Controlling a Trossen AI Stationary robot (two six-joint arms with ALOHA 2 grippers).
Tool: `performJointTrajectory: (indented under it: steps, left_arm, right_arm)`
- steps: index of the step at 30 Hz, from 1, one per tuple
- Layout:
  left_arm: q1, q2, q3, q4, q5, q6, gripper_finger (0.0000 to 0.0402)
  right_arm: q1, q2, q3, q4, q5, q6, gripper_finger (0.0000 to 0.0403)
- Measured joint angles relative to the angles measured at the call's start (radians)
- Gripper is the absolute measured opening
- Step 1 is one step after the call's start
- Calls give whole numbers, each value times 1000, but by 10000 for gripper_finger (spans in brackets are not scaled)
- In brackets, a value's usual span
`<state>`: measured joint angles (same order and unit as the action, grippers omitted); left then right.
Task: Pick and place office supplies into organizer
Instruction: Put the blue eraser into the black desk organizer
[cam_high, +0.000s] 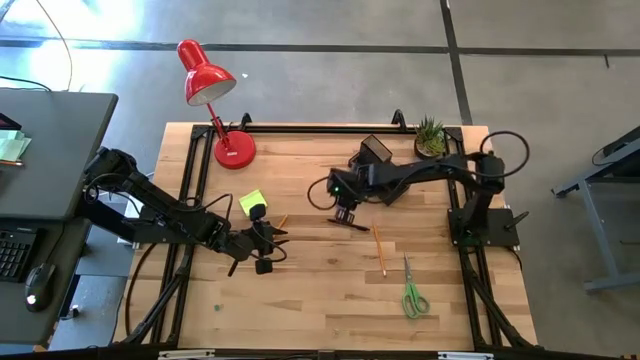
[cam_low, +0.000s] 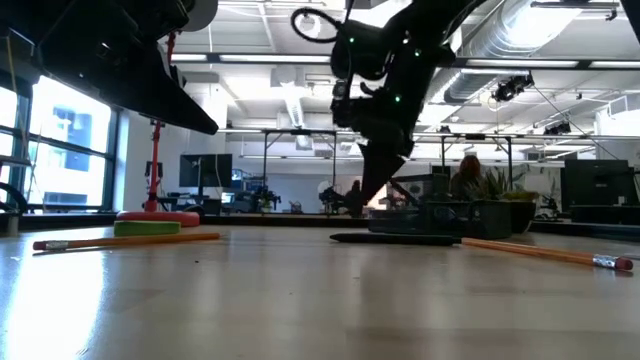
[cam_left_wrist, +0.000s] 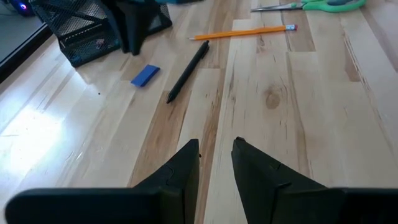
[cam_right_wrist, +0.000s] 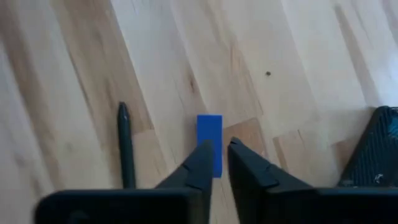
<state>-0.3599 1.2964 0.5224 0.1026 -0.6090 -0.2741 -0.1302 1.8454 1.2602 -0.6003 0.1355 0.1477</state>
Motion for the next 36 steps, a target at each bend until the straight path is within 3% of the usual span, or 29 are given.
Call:
performJointTrajectory:
  steps: [3, 7, 13, 24, 36]
  left_arm:
    - [0, 0, 0, 0, 0, 0, 85]
    - [0, 0, 0, 0, 0, 0, 85]
    - [0, 0, 0, -1, 0, 0, 85]
    - [0, 0, 0, -2, 14, 0, 85]
    - [0, 0, 0, -2, 15, 0, 85]
  right_arm:
    - [10, 29, 0, 4, 22, -30, 109]
    - [13, 57, 0, 35, -43, -62, 171]
    - [7, 69, 0, 9, -35, -97, 212]
    - [-29, 81, 0, 9, -118, -122, 160]
    - [-26, 137, 5, 2, -105, -129, 115]
